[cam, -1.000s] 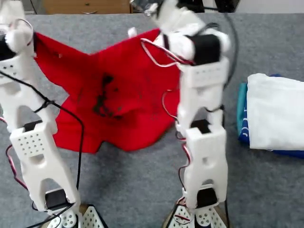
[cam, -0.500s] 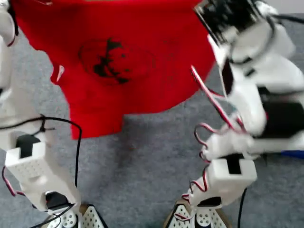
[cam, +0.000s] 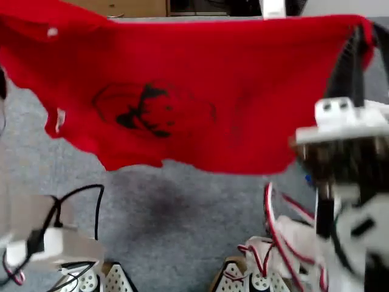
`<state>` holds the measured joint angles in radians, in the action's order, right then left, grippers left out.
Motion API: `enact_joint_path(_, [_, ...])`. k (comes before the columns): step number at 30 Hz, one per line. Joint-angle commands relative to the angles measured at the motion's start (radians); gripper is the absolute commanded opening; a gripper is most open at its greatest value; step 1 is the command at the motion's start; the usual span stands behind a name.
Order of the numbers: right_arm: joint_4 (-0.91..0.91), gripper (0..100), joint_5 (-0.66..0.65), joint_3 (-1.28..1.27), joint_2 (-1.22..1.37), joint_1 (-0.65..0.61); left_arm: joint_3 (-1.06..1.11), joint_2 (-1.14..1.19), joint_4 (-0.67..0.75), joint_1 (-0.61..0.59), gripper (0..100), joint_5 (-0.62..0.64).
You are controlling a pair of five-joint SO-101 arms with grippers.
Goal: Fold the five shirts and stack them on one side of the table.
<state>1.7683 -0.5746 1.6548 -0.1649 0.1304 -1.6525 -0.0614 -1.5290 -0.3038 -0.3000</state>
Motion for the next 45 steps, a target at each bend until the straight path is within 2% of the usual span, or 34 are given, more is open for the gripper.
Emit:
enact_joint_path(1, [0.014, 0.2, -0.006, 0.005, -0.058, 0.059, -0.020, -0.077, 0.025, 0.002, 2, 0.000])
enact_joint_path(9, [0.018, 0.2, -0.012, -0.005, -0.148, 0.102, -0.020, -0.188, 0.021, -0.003, 2, -0.011])
enact_joint_path(14, [0.018, 0.2, -0.012, -0.174, -0.154, 0.102, 0.028, -0.176, 0.017, -0.002, 2, -0.048])
enact_joint_path(18, [0.018, 0.2, -0.008, -0.369, -0.157, 0.096, 0.155, -0.174, 0.000, -0.002, 2, -0.087])
enact_joint_path(23, [0.018, 0.2, -0.008, -0.619, -0.156, 0.094, 0.330, -0.163, -0.157, 0.009, 2, -0.170])
enact_joint_path(29, [0.002, 0.2, -0.011, -1.061, -0.153, 0.025, 0.766, -0.163, -0.170, 0.089, 2, -0.264])
enact_joint_path(32, [-0.107, 0.2, -0.008, -1.300, -0.151, -0.028, 1.030, -0.162, -0.038, 0.127, 2, -0.272])
enact_joint_path(38, [-0.585, 0.2, -0.011, -1.704, -0.148, -0.047, 1.510, -0.163, 0.446, 0.137, 2, -0.270])
enact_joint_path(45, [-1.115, 0.2, -0.015, -1.982, -0.147, -0.056, 1.752, -0.133, 0.879, 0.140, 2, -0.269])
